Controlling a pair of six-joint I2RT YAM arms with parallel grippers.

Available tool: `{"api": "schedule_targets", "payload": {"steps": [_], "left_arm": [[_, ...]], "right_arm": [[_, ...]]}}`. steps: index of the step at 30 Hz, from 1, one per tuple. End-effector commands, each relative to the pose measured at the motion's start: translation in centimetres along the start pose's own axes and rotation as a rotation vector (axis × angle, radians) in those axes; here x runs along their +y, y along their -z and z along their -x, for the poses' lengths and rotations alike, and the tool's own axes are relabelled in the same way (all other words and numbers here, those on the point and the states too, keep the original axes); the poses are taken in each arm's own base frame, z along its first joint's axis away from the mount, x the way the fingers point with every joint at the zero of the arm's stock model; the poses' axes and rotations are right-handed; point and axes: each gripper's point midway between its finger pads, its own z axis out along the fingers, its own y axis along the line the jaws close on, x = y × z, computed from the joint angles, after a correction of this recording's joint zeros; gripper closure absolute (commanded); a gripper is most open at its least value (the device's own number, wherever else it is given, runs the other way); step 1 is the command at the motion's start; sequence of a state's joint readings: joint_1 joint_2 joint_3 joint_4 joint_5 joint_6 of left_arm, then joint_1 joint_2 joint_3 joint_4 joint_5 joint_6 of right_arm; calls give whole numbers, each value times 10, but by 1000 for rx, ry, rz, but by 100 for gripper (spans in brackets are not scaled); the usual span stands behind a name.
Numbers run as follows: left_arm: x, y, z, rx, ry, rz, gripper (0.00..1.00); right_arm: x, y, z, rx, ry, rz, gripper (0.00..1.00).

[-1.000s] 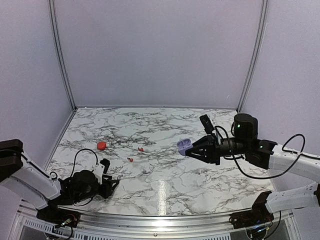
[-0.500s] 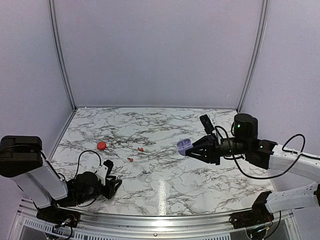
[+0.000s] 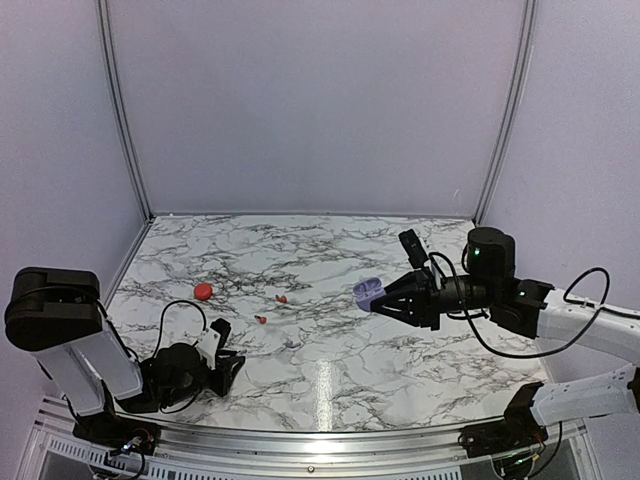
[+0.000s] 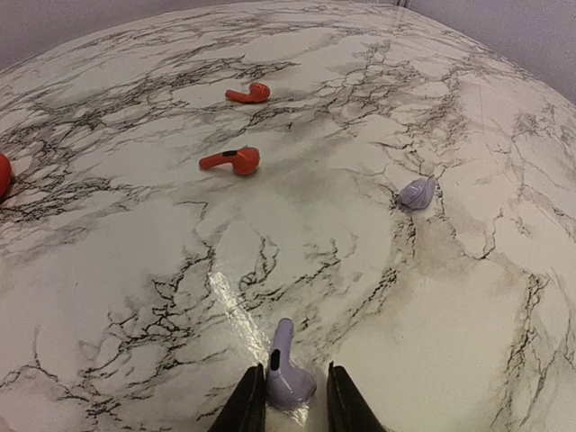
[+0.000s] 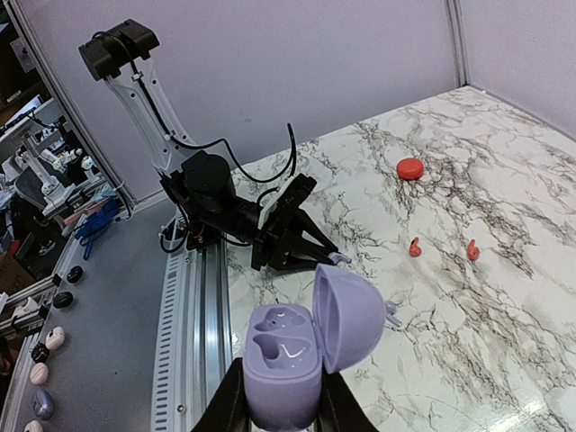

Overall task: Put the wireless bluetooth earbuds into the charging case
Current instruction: Pick up the left earbud from the center of the board.

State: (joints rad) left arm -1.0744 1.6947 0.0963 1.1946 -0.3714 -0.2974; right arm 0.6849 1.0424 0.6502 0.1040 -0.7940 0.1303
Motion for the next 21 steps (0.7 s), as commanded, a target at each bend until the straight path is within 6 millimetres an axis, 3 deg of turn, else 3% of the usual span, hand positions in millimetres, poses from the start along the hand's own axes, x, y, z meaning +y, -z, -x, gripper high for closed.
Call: {"api": "schedule_targets", "payload": {"steps": [1,11,21], "left_arm": [[3,0,-5,13,-21,17,76],[7,-4,-2,4,-38,53,71],[7,-2,-8,30,-36,41,78]], "right_arm": [[-1,2,16,-31,33,-10,97],[1,3,19,-31,34,-7,98],[2,4,19,-35,33,-9,97]]}}
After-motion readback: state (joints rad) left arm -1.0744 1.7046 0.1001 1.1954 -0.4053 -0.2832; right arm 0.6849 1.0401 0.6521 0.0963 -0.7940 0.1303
